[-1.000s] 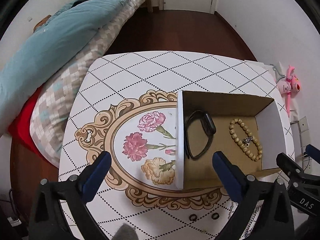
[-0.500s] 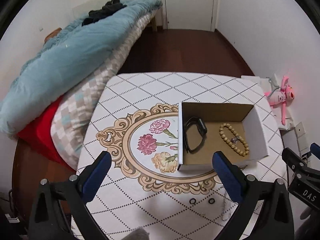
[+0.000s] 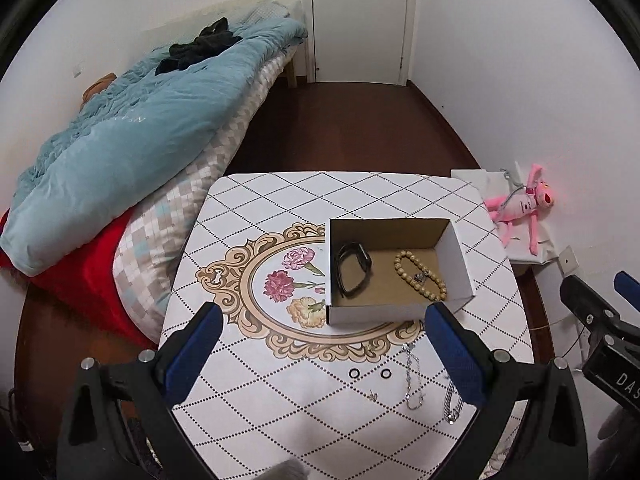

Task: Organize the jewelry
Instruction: 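Grasp the thick silver chain with the right tool while the left tool grasps the small gold stud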

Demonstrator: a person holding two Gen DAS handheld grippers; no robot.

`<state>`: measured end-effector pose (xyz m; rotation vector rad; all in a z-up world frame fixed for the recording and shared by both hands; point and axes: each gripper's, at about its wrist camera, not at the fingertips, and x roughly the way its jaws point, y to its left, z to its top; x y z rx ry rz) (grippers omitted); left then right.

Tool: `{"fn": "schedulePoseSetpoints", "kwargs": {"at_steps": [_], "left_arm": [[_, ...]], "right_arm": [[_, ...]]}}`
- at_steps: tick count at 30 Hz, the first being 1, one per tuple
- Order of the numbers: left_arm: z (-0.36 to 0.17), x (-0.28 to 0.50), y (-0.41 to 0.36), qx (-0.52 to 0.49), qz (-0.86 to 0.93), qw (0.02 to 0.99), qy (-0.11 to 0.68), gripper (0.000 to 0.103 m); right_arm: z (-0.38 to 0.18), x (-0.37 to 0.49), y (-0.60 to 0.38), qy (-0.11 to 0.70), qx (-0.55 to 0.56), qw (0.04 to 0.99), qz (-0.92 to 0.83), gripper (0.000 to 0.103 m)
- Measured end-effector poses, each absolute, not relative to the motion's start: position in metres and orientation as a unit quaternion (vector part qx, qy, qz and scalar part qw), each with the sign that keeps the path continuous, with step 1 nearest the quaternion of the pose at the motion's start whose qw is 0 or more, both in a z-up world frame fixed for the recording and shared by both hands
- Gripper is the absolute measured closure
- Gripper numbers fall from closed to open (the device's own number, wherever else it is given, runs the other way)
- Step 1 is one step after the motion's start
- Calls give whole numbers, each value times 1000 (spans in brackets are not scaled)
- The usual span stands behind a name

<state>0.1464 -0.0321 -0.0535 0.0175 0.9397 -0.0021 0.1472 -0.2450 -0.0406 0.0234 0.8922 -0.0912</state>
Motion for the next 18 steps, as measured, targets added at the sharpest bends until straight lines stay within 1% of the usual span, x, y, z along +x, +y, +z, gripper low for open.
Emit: {"fn": "schedulePoseSetpoints", "kwargs": {"at_steps": [3,5,9,10,12,14,16,18], "left_arm": [[-58,140,-34,12,4,888,460,0],[-68,138,-35,14,5,883,468,0],[-109,134,-35,19,12,863,504,0],[-127,133,-34,23,18,853,521,0],[-148,131,-32,25,25,838,544,0],[-175,128,-26,20,34,821,570,1],[-191,125,-21,12,35,810,586,1],[-202,123,-17,8,36,803,595,1]], "right_arm": [[-39,140,-245,437,17,899,-36,2],[-50,141,-246,462,27,886,-29,2],[-95,136,-249,519,29,854,-35,2],[-108,135,-250,530,30,847,-34,2],[-140,130,-253,559,44,828,-27,9],[-168,127,-256,584,58,809,-24,25],[-192,125,-258,604,67,794,-23,26],[-208,122,-256,612,75,787,-20,32]]}}
